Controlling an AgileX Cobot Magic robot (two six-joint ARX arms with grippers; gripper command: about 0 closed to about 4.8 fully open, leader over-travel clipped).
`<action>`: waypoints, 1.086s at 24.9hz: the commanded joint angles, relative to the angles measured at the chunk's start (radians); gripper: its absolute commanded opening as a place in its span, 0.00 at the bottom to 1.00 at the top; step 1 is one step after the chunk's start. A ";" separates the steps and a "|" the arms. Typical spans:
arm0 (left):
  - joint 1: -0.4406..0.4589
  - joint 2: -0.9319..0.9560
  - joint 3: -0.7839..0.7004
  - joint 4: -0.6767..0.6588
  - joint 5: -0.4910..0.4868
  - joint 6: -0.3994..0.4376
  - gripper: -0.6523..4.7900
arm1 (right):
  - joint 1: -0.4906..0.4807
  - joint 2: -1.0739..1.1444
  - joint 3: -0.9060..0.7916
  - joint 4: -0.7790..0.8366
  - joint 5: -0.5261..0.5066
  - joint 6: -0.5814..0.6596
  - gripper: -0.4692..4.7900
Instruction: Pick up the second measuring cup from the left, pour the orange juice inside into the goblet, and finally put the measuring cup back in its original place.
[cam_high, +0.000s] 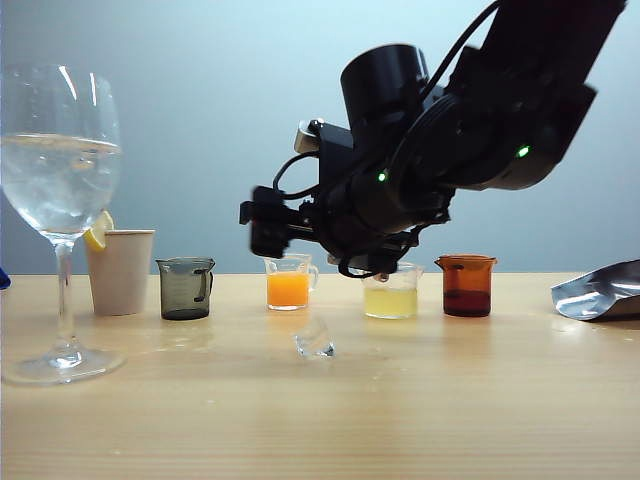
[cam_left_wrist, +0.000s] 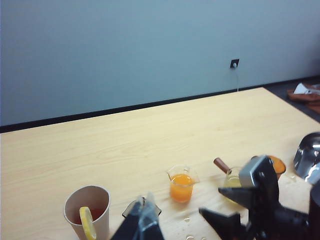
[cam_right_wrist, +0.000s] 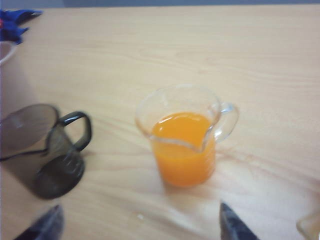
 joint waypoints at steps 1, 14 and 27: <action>0.001 0.012 0.004 -0.004 0.070 0.042 0.11 | -0.005 0.066 0.063 0.017 -0.027 -0.012 0.91; 0.001 0.021 0.004 -0.098 0.069 0.042 0.11 | -0.045 0.282 0.282 0.018 -0.017 -0.068 0.91; 0.001 0.021 0.004 -0.161 0.069 0.042 0.11 | -0.060 0.390 0.424 0.023 0.006 -0.071 0.91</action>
